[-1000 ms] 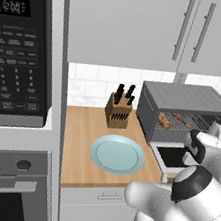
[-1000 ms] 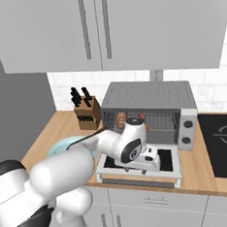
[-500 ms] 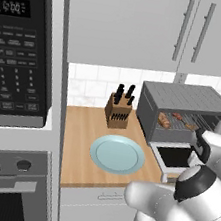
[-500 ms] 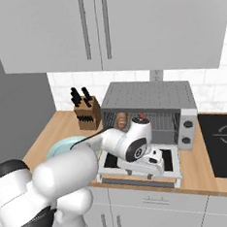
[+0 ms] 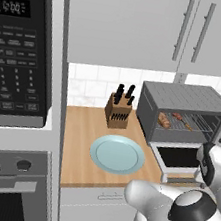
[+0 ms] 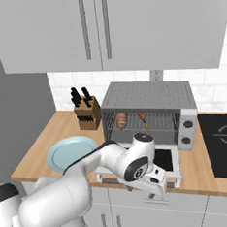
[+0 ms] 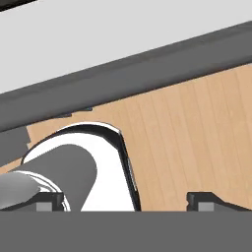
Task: Pick up the kebab skewer and baguette bread, and place them inside the toaster oven. Close the toaster oven door and start by setting the timer.
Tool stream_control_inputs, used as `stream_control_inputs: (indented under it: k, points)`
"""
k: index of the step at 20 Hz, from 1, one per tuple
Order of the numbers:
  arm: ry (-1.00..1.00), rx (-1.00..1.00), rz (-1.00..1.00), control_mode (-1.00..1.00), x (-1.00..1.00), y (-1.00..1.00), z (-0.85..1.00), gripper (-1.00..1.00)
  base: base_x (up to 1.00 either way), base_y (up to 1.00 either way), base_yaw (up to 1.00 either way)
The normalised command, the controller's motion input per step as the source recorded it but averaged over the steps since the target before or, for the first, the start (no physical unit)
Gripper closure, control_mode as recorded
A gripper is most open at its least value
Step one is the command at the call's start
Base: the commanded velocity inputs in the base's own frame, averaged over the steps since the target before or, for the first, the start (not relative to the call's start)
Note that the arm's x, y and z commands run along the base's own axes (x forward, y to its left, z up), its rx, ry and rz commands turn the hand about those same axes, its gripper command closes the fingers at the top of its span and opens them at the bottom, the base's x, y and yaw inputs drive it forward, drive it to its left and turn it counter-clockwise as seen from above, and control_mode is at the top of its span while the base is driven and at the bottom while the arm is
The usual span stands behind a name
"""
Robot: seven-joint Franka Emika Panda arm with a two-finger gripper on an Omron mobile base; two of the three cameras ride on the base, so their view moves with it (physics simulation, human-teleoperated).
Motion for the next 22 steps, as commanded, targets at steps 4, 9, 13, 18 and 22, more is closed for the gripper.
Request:
stream_control_inputs:
  k: [4,9,13,18,22]
  points:
    - [0.00,-0.01,0.00,-1.00,0.00,0.00,-0.61,-1.00,0.00,0.00,0.00]
    - [-0.04,-0.01,0.00,-1.00,0.00,0.00,-0.45,-1.00,0.00,0.00,0.00]
    - [-0.08,0.00,0.00,-1.00,0.34,0.02,-0.17,-1.00,0.00,0.00,0.00]
    - [-0.15,0.00,0.00,-1.00,0.20,0.02,0.00,-1.00,0.00,0.00,0.00]
    - [-0.12,0.00,0.00,-1.00,0.25,0.05,0.00,-1.00,0.00,0.00,0.00]
